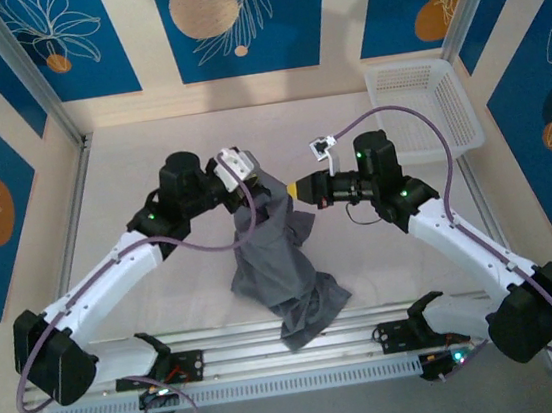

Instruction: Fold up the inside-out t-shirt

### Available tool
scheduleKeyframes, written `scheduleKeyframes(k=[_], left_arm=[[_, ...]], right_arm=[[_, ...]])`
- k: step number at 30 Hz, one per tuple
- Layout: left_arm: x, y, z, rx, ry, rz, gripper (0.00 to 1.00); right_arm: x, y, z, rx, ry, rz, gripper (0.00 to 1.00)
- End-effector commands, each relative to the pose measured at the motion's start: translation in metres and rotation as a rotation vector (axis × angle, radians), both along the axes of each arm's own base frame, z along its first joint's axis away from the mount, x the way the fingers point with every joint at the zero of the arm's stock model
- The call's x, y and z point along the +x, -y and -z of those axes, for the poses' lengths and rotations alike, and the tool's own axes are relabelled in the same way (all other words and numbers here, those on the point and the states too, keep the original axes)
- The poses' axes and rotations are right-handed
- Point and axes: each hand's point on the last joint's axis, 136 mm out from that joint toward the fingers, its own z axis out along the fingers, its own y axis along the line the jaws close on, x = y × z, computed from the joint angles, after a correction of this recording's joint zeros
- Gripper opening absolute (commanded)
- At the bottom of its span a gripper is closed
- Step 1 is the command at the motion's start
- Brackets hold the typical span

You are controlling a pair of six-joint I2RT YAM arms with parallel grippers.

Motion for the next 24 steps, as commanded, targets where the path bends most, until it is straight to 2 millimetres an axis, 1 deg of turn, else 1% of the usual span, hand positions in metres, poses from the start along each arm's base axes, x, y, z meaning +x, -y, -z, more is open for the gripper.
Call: scheduleKeyframes(k=[1,2,3,4,6,7,10,11,13,16,18,20,22,24], left_arm=[[-0.014,-0.006,-0.053,-0.170,-0.211,-0.020,0.00],[-0.020,-0.003,-0.061,-0.189,-0.292,-0.007,0.00],[-0.025,-0.001,-0.063,-0.192,-0.364,0.000,0.00],[-0.028,0.001,-0.067,-0.199,-0.446,-0.007,0.00],[-0.031,0.001,-0.062,-0.173,-0.574,-0.038,0.00],[-0.031,-0.001,-0.057,-0.155,-0.623,-0.066,0.00],[-0.022,-0.013,-0.046,-0.130,-0.684,-0.197,0.00],[-0.018,-0.019,-0.043,-0.130,-0.700,-0.250,0.00],[-0.018,-0.026,-0.038,-0.128,-0.763,-0.326,0.00],[-0.023,-0.027,-0.040,-0.125,-0.849,-0.371,0.00],[-0.023,-0.029,-0.040,-0.124,-0.861,-0.406,0.00],[-0.022,-0.031,-0.042,-0.129,-0.855,-0.432,0.00],[-0.022,-0.033,-0.041,-0.137,-0.862,-0.456,0.00],[-0.021,-0.033,-0.041,-0.151,-0.878,-0.467,0.00]], right_arm=[[0.022,0.021,0.048,-0.196,0.012,0.111,0.01],[0.027,0.024,0.061,-0.234,0.022,0.110,0.01],[0.032,0.026,0.067,-0.258,0.015,0.111,0.02],[0.035,0.027,0.069,-0.269,-0.008,0.102,0.02],[0.037,0.022,0.053,-0.254,-0.030,0.069,0.07],[0.037,0.019,0.041,-0.243,-0.020,0.057,0.11],[0.031,0.015,0.001,-0.205,0.069,0.083,0.23],[0.028,0.015,-0.012,-0.190,0.111,0.103,0.28],[0.016,0.012,-0.035,-0.173,0.216,0.143,0.34],[-0.010,-0.010,-0.065,-0.155,0.409,0.175,0.40],[-0.021,-0.027,-0.076,-0.146,0.474,0.194,0.46],[-0.028,-0.046,-0.081,-0.158,0.506,0.183,0.49],[-0.024,-0.062,-0.078,-0.224,0.551,0.209,0.51],[-0.012,-0.067,-0.077,-0.287,0.598,0.277,0.52]])
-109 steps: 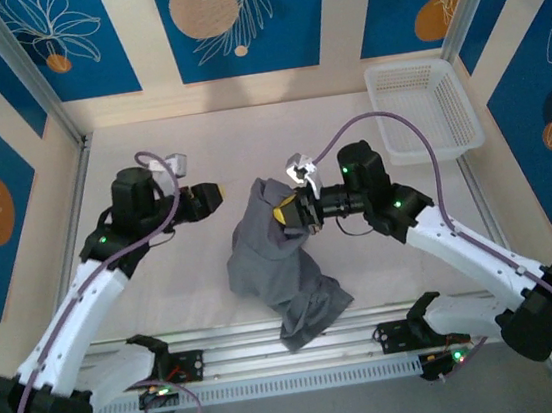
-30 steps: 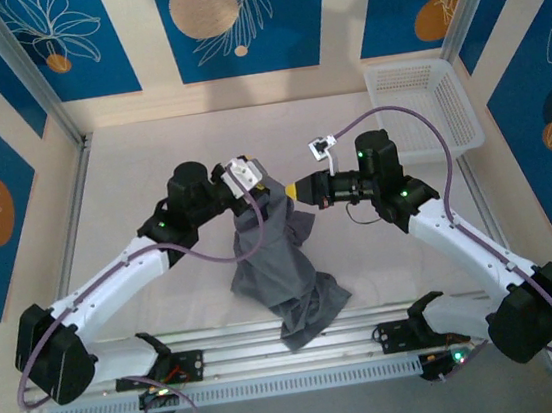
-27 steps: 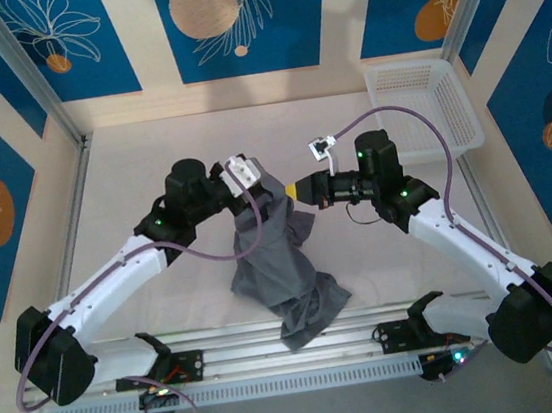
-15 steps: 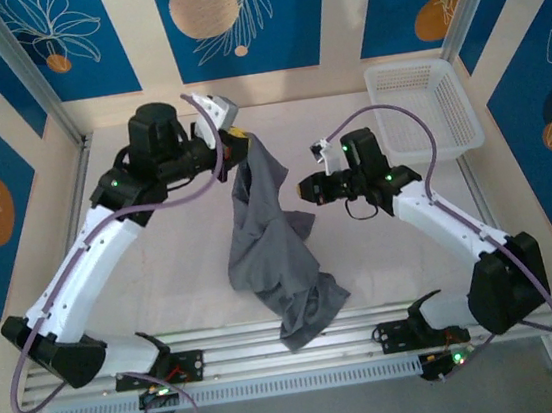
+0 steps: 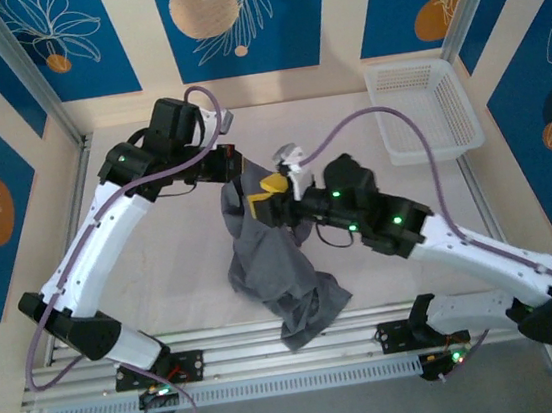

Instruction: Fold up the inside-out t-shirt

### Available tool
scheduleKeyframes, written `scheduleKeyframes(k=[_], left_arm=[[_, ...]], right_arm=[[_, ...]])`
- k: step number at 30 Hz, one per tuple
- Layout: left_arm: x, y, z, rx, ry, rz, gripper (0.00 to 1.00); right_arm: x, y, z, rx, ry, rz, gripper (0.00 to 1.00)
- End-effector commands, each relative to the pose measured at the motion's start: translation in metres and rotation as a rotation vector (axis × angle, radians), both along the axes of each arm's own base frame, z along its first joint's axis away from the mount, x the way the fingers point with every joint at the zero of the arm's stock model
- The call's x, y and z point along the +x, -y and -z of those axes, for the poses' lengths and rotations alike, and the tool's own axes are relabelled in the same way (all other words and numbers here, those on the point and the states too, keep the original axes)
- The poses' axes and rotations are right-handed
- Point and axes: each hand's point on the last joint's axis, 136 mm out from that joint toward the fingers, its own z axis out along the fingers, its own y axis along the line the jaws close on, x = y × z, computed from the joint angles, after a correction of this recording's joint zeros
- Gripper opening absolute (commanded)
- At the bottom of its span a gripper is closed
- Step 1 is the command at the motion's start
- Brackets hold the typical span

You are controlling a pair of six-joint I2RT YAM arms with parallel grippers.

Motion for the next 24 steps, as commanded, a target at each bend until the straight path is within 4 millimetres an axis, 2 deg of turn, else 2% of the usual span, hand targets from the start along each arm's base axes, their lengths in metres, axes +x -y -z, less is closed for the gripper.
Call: scheduleKeyframes(k=[1,4,7,14,19,22,24], left_arm=[[-0.007,-0.007,-0.007,-0.014,-0.043,-0.071,0.00],[-0.008,-0.006,-0.007,-0.032,-0.061,-0.079,0.00],[-0.010,-0.004,-0.008,-0.046,-0.068,-0.072,0.00],[-0.010,-0.002,-0.009,-0.054,-0.069,-0.070,0.00],[-0.006,0.002,-0.016,-0.103,-0.066,-0.089,0.00],[-0.003,-0.003,-0.024,-0.118,-0.042,-0.120,0.00],[0.000,-0.016,-0.026,-0.092,-0.019,-0.163,0.00]], right_arm=[[0.043,0.005,0.005,-0.109,0.132,0.267,0.52],[0.067,0.009,0.015,-0.156,0.164,0.368,0.52],[0.079,0.005,0.025,-0.180,0.139,0.372,0.52],[0.093,-0.009,0.029,-0.196,0.096,0.352,0.53],[0.092,-0.035,0.045,-0.232,0.002,0.258,0.62],[0.106,-0.021,0.062,-0.289,-0.064,0.333,0.62],[0.109,-0.003,0.076,-0.297,-0.165,0.345,0.56]])
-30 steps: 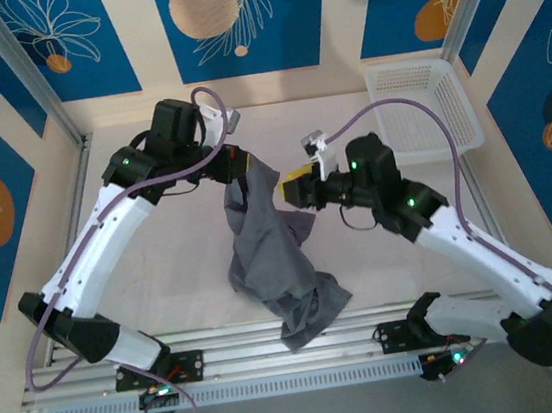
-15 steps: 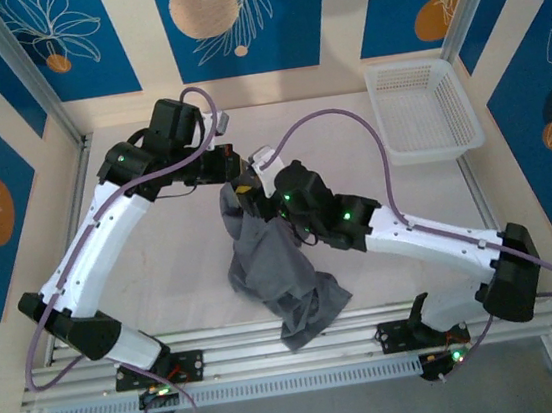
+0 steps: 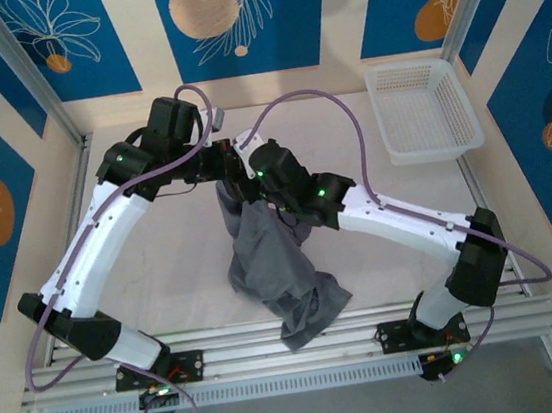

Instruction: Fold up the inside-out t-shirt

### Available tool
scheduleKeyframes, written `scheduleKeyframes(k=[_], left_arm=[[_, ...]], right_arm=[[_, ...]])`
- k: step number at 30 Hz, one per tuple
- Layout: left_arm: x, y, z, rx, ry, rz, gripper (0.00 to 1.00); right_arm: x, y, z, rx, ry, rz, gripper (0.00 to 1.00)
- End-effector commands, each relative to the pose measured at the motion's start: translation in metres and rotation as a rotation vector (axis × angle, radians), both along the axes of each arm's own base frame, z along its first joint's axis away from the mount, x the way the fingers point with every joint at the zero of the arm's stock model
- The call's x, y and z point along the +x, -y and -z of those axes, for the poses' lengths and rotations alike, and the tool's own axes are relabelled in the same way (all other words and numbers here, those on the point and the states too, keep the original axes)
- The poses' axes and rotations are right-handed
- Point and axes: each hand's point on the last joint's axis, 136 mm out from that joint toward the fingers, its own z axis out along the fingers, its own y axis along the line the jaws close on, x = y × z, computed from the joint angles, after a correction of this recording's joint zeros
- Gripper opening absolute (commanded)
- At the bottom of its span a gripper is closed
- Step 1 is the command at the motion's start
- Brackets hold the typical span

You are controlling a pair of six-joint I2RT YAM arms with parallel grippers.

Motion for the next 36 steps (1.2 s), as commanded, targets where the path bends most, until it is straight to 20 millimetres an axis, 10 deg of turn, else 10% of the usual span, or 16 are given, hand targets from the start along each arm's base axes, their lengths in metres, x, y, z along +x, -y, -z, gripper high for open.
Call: scheduleKeyframes(k=[1,10,18,20,23,31,36], left_arm=[[-0.002,-0.021,-0.024,-0.013,0.062,-0.071,0.00],[0.000,-0.051,-0.015,0.046,0.086,-0.125,0.00],[0.004,-0.022,-0.003,-0.037,0.062,-0.013,0.00],[0.003,-0.017,0.003,-0.058,0.039,0.001,0.00],[0.001,-0.014,0.007,-0.082,0.006,-0.002,0.00],[-0.001,-0.012,0.007,-0.099,-0.011,-0.008,0.00],[-0.002,-0.014,0.004,-0.096,-0.004,-0.009,0.00]], right_arm=[[0.002,0.030,0.017,0.038,-0.186,0.034,0.52],[-0.052,0.101,0.052,0.299,-0.505,-0.116,0.30],[-0.088,0.079,0.009,0.505,-0.494,-0.435,0.01],[-0.086,0.075,-0.002,0.507,-0.460,-0.446,0.06],[-0.076,0.067,-0.012,0.407,-0.319,-0.384,0.48],[-0.012,0.044,-0.014,0.134,0.031,-0.045,0.53],[-0.014,0.011,-0.012,0.103,0.062,-0.174,0.55]])
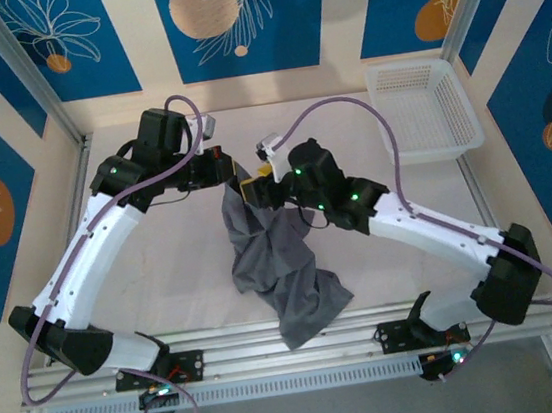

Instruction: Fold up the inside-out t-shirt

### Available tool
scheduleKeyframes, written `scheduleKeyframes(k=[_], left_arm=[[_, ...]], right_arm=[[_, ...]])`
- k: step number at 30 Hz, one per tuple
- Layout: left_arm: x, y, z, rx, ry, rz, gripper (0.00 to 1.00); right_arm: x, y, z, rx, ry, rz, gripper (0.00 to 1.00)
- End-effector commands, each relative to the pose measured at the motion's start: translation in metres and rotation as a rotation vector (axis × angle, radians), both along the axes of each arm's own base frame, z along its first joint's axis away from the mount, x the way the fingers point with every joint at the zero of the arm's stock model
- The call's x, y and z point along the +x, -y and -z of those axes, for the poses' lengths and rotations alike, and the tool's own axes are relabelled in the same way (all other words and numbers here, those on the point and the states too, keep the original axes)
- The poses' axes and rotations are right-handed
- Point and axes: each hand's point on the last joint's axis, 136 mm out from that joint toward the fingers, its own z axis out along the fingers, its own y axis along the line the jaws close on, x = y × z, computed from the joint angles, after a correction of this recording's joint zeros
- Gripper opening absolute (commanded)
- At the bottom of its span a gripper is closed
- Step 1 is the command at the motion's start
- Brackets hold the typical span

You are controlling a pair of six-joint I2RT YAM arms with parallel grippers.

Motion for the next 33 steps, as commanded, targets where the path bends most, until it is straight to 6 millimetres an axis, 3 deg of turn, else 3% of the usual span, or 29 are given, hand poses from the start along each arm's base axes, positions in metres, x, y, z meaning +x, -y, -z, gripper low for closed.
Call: scheduleKeyframes(k=[1,7,9,12,14,18,24,28,30,33], left_arm=[[0.000,-0.001,-0.009,-0.022,0.016,-0.001,0.00],[0.000,0.003,-0.012,-0.045,0.016,0.011,0.00],[0.000,0.003,-0.013,-0.048,0.018,0.013,0.00],[0.000,-0.001,-0.012,-0.028,0.024,0.003,0.00],[0.000,-0.005,-0.008,-0.005,0.024,-0.008,0.00],[0.000,-0.012,0.001,0.036,0.033,-0.025,0.00],[0.003,-0.009,-0.002,0.017,0.048,-0.017,0.00],[0.004,-0.005,-0.005,0.001,0.050,-0.006,0.00],[0.003,-0.003,-0.005,-0.007,0.047,0.007,0.00],[0.003,-0.004,0.000,0.004,0.038,0.004,0.00]], right_arm=[[0.007,-0.013,-0.022,-0.019,0.122,-0.029,0.56],[0.003,-0.040,-0.013,-0.028,0.131,-0.128,0.69],[0.016,-0.041,-0.004,-0.067,0.126,-0.078,0.71],[0.042,-0.026,0.004,-0.162,0.126,0.091,0.70],[0.048,-0.014,0.000,-0.211,0.114,0.167,0.65],[0.017,-0.003,-0.010,-0.185,-0.021,0.069,0.38],[-0.014,0.037,0.010,-0.092,-0.308,0.012,0.29],[-0.018,0.051,0.037,-0.106,-0.413,-0.002,0.15],[-0.017,0.055,0.047,-0.109,-0.458,0.001,0.10],[-0.027,0.040,0.032,-0.033,-0.459,-0.091,0.10]])
